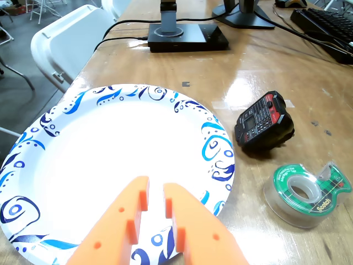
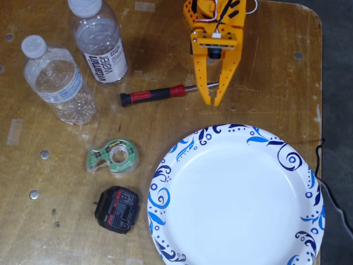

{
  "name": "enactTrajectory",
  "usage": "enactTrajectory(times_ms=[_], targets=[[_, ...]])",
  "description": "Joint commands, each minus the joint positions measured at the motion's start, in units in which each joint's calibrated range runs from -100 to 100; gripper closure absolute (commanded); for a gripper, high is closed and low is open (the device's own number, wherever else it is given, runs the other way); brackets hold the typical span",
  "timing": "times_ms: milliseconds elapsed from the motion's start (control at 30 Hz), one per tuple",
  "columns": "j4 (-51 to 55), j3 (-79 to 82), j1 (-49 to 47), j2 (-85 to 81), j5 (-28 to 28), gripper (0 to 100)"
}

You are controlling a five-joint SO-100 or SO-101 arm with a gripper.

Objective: Move the bottles to the plate

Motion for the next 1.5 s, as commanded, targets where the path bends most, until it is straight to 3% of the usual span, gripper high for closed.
enactTrajectory(times_ms=[0, 167, 667, 833, 1133, 1467], targets=[[6.5, 0.4, 4.5, -1.4, 1.0, 95], [6.5, 0.4, 4.5, -1.4, 3.9, 95], [6.4, -2.6, 5.8, -1.4, 4.1, 95], [6.4, -8.5, 10.6, -1.4, 4.1, 90], [6.4, -16.5, 25.6, -1.4, 4.1, 90], [2.2, -21.0, 29.3, -1.4, 4.1, 90]])
